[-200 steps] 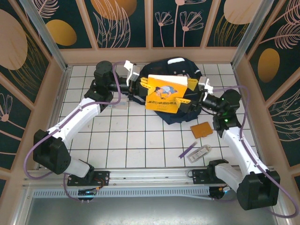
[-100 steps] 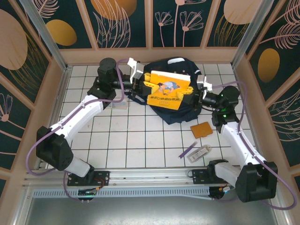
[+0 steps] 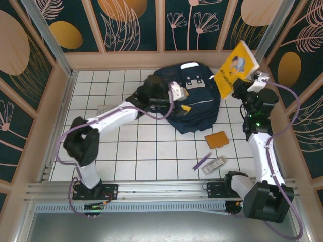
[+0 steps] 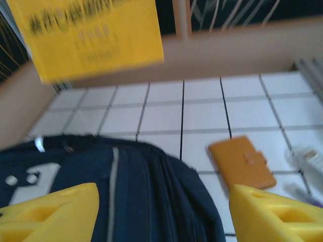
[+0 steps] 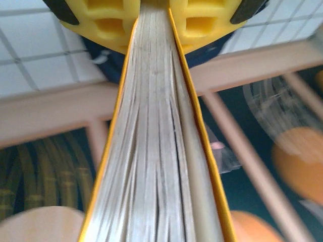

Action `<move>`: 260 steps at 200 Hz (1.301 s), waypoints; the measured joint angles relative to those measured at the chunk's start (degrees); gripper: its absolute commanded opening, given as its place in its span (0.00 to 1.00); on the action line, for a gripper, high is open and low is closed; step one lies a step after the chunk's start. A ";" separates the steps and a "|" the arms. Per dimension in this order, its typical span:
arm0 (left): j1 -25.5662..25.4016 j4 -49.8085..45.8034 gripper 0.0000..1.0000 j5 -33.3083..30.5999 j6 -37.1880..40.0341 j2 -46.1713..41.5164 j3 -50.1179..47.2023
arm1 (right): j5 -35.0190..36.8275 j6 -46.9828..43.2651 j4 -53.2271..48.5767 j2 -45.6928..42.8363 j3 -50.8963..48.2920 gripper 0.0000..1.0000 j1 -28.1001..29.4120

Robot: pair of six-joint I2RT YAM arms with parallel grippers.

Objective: Pack books, pencil case, and school supplies into a backpack

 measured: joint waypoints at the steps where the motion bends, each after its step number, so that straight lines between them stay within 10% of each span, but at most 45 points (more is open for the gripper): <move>1: -0.09 -0.09 0.72 -0.20 0.15 0.20 0.02 | 0.35 0.02 -0.17 -0.07 0.00 0.00 0.00; 78: -1.01 -8.81 0.72 -22.25 7.48 16.98 11.89 | 8.39 -0.07 -4.90 -2.29 -0.96 0.00 -0.04; 113: -0.96 -15.37 0.94 -18.08 10.75 20.35 15.34 | 7.32 -1.09 -5.29 -2.25 -1.42 0.00 -0.04; 142: -0.98 -17.27 0.94 -11.43 10.84 20.81 16.02 | 6.29 -2.05 -6.12 -2.21 -1.55 0.00 -0.04; 171: -1.03 -13.77 0.53 -16.35 9.29 20.90 13.84 | 6.29 -2.45 -6.12 -2.21 -2.82 0.00 -0.04; 232: -1.44 -7.54 0.00 -31.10 5.35 23.91 15.17 | 4.55 -0.42 -5.95 -1.70 -3.54 0.00 -0.04; 260: -1.44 -6.91 0.00 -31.93 2.75 23.91 15.21 | 5.31 1.95 -7.43 -1.53 -3.54 0.00 -0.04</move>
